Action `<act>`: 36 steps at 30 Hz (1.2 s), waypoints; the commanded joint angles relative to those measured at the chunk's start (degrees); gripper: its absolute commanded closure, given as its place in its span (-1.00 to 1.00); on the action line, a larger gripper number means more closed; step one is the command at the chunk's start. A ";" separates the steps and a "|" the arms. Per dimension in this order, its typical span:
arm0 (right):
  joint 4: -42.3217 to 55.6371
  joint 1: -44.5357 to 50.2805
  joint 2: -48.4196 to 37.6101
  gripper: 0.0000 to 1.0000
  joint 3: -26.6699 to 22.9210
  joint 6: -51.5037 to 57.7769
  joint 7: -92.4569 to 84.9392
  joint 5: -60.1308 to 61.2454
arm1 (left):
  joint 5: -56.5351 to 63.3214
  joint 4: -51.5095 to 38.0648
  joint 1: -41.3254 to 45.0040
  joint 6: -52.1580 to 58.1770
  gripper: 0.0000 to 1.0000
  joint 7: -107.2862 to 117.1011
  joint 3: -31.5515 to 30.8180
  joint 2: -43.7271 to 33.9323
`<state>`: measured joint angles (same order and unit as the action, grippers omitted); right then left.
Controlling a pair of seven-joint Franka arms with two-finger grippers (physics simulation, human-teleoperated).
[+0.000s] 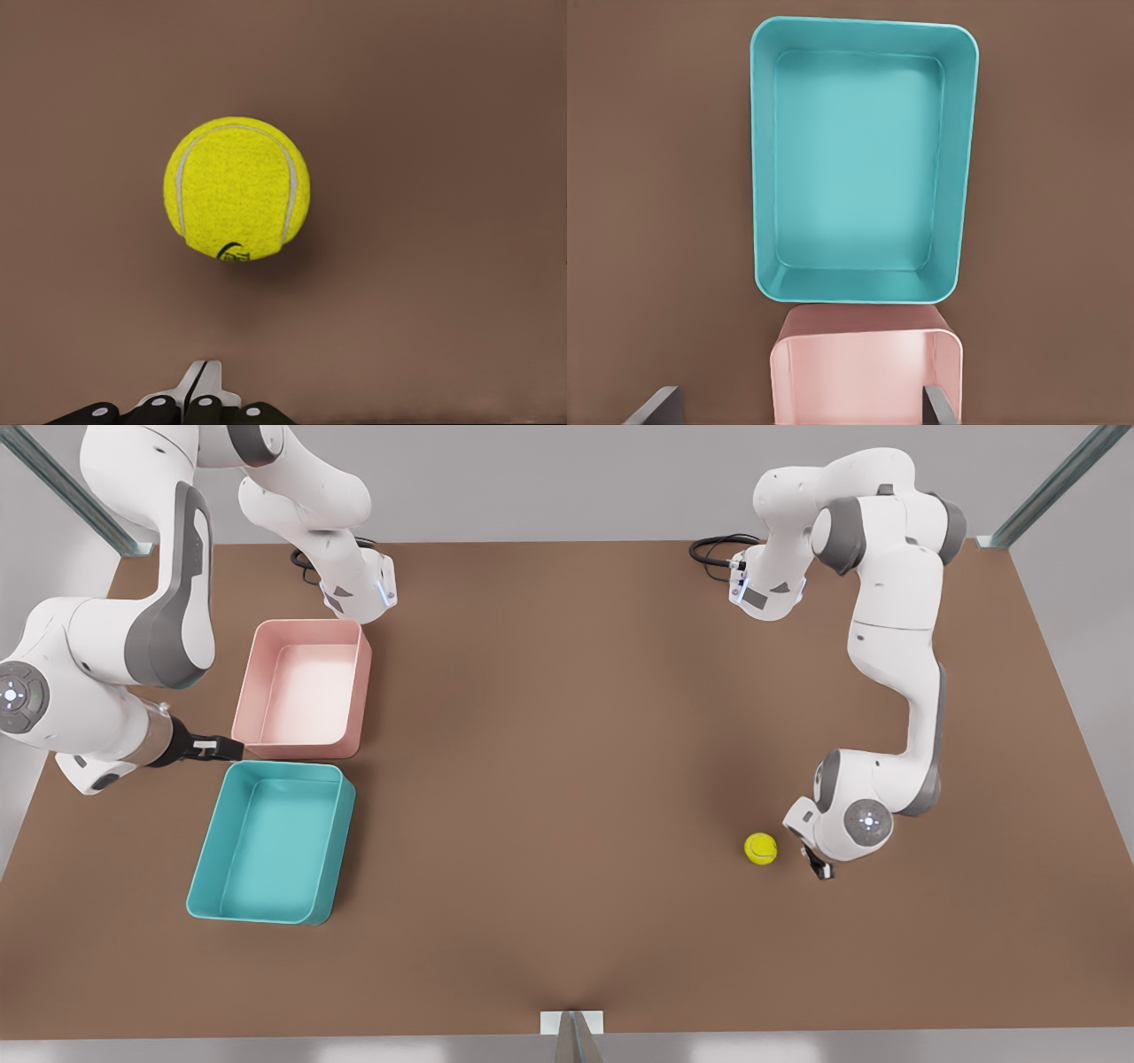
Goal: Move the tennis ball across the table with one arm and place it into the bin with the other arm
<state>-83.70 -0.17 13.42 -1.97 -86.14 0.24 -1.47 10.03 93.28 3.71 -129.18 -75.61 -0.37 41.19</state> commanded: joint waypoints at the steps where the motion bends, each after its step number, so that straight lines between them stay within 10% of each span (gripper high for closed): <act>1: 0.02 0.00 -0.06 -1.00 -0.05 -0.08 -0.06 0.06 | 1.31 0.59 0.07 -0.37 0.57 -21.15 0.02 -0.05; 14: 0.02 -0.09 0.55 -1.00 -0.05 -0.17 -0.06 0.06 | -3.00 1.29 3.41 0.25 0.57 -17.38 -0.07 0.04; 21: 0.02 -0.35 0.73 -1.00 -0.05 -0.17 -0.50 0.15 | -12.75 -0.20 15.63 2.00 0.57 25.17 0.11 -4.18; 25: 0.02 -0.35 0.81 -1.00 0.04 -0.17 -0.50 0.15 | -11.70 -3.37 9.22 27.74 0.56 66.01 1.60 -18.76; 28: 0.02 -0.35 0.81 -1.00 0.04 -0.17 -0.50 0.15 | -8.27 -15.75 5.18 55.16 0.24 82.26 0.11 -27.12; 29: 0.02 -0.35 0.81 -1.00 0.04 -0.17 -0.50 0.15 | -5.03 -15.94 4.56 55.44 -1.00 89.31 -2.97 -28.44; 36: 0.02 -0.35 0.82 -1.00 0.04 -0.26 -0.50 0.15 | -11.88 -16.02 -1.42 55.79 -1.00 93.72 0.28 -27.47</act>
<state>-83.70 -0.53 14.35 -1.93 -86.37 -0.10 -1.35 -0.99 77.25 2.58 -81.06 -28.92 -0.13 13.63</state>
